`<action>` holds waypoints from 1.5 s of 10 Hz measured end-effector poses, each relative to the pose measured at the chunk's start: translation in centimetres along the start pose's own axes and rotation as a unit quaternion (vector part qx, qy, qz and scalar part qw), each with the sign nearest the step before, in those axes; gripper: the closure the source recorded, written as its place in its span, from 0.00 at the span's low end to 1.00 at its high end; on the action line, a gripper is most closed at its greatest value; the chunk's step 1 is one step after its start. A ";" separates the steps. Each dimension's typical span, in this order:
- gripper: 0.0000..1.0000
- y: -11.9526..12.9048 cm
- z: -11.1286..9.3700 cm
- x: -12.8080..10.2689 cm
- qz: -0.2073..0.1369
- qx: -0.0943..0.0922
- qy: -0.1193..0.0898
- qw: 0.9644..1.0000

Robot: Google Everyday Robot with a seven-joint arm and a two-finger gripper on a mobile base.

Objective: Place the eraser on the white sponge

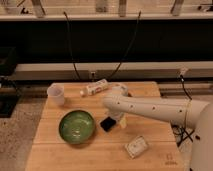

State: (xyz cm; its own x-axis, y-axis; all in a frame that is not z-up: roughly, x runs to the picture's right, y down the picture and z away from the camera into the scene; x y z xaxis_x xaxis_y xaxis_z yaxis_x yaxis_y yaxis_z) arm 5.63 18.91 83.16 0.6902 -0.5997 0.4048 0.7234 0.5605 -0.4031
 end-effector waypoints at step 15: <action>0.20 -0.5 1.6 -1.8 -0.014 -0.010 -0.023 1.000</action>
State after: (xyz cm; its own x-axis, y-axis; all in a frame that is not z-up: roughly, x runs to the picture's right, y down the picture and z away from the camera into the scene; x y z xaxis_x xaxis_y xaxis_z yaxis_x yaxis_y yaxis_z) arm 4.03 20.58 83.93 0.6702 -0.5875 0.4535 0.7422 0.5327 -0.4067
